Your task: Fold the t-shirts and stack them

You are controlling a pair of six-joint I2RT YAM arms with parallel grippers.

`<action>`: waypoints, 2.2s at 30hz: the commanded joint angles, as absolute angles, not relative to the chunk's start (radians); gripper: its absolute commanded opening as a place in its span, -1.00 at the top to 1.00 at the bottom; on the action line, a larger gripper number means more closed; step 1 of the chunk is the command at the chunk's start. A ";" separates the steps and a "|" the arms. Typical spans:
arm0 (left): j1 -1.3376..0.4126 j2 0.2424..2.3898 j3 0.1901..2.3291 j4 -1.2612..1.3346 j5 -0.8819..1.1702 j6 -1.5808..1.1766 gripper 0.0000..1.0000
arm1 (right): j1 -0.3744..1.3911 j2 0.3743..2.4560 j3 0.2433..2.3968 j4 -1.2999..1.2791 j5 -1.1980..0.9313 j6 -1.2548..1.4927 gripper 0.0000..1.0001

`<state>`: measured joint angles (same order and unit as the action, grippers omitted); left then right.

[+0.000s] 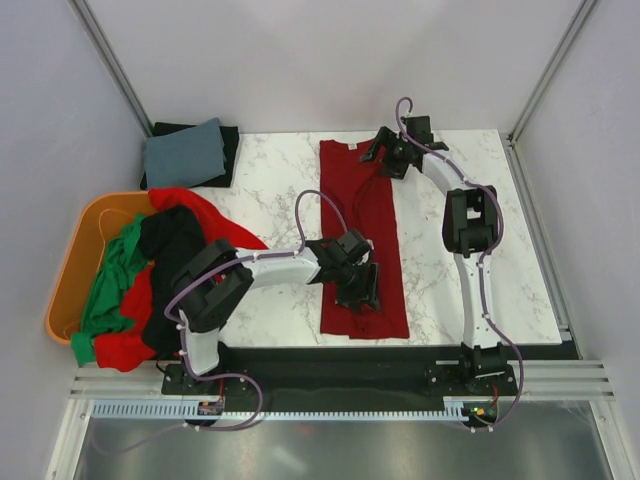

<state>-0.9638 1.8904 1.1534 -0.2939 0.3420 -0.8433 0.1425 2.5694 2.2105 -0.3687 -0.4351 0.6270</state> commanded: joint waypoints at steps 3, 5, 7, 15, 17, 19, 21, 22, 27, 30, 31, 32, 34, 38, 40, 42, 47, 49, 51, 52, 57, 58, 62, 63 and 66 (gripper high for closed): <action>-0.977 1.770 1.242 -0.555 0.177 -0.776 -0.30 | 0.147 2.401 2.154 -0.439 -0.350 0.549 -0.92; -0.977 1.697 1.256 -0.603 0.108 -0.764 -0.36 | 0.147 2.314 2.140 -0.452 -0.333 0.537 -0.95; -0.977 1.640 1.267 -0.670 0.057 -0.761 -0.43 | 0.147 2.249 2.113 -0.486 -0.315 0.505 -0.96; -0.974 1.387 1.038 -0.713 -0.072 -0.825 -0.45 | 0.166 1.708 1.552 -0.575 -0.184 0.506 -0.96; -0.973 1.356 0.956 -0.707 -0.077 -0.868 -0.40 | 0.181 1.517 1.302 -0.560 -0.169 0.520 -0.95; -0.974 1.318 0.901 -0.665 -0.074 -0.902 -0.34 | 0.193 1.392 1.055 -0.523 -0.176 0.569 -0.91; -0.974 1.299 0.832 -0.617 -0.060 -0.919 -0.32 | 0.225 1.234 0.926 -0.512 -0.184 0.598 -0.83; -0.974 1.292 0.812 -0.594 -0.055 -0.936 -0.31 | 0.242 1.188 0.822 -0.518 -0.184 0.618 -0.80; -0.973 1.312 0.720 -0.450 -0.034 -0.976 -0.26 | 0.370 0.945 0.611 -0.557 -0.144 0.742 -0.69; -0.973 1.322 0.681 -0.376 -0.025 -1.006 -0.22 | 0.435 0.878 0.520 -0.586 -0.118 0.787 -0.64; -0.973 1.324 0.673 -0.364 -0.025 -1.012 -0.22 | 0.451 0.865 0.502 -0.586 -0.118 0.798 -0.62; -0.974 1.328 0.663 -0.345 -0.026 -1.019 -0.20 | 0.480 0.862 0.485 -0.583 -0.118 0.822 -0.58; -0.974 1.335 0.660 -0.338 -0.032 -1.026 -0.18 | 0.514 0.858 0.443 -0.572 -0.117 0.847 -0.53; -0.973 1.348 0.652 -0.313 -0.026 -1.032 -0.16 | 0.613 0.848 0.399 -0.558 -0.072 0.902 -0.40; -0.973 1.364 0.649 -0.296 -0.017 -1.035 -0.10 | 0.627 0.839 0.367 -0.537 -0.061 0.919 -0.27; -0.973 1.374 0.641 -0.278 -0.008 -1.045 -0.05 | 0.637 0.841 0.345 -0.513 -0.066 0.926 -0.12; -0.974 1.414 0.614 -0.196 0.037 -1.066 0.11 | 0.650 0.851 0.334 -0.499 -0.060 0.919 0.12; -0.976 1.427 0.611 -0.196 0.038 -1.086 0.31 | 0.650 0.853 0.341 -0.499 -0.060 0.913 0.25; -0.974 1.430 0.612 -0.190 0.041 -1.091 0.54 | 0.650 0.856 0.347 -0.492 -0.060 0.908 0.33; -0.974 1.430 0.614 -0.190 0.044 -1.091 0.61 | 0.650 0.864 0.348 -0.491 -0.061 0.905 0.34; -0.976 1.382 0.663 -0.323 0.026 -1.149 0.96 | 0.650 0.891 0.406 -0.503 -0.060 0.884 0.63; -0.979 1.353 0.676 -0.365 0.003 -1.169 0.96 | 0.652 0.896 0.426 -0.520 -0.057 0.871 0.69; -1.020 1.183 0.706 -0.508 -0.090 -1.284 0.96 | 0.652 0.873 0.532 -0.635 -0.012 0.853 0.93; -1.025 1.143 0.703 -0.524 -0.095 -1.311 0.96 | 0.650 0.867 0.555 -0.646 -0.006 0.851 0.96; -1.028 1.106 0.666 -0.538 -0.080 -1.344 0.96 | 0.653 0.871 0.555 -0.654 -0.008 0.850 1.00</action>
<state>-1.0176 1.1374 0.6701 -0.4473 -0.0380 -1.2331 0.6464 0.8795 0.5266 -0.6048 -0.0444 0.8658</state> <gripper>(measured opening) 0.029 0.037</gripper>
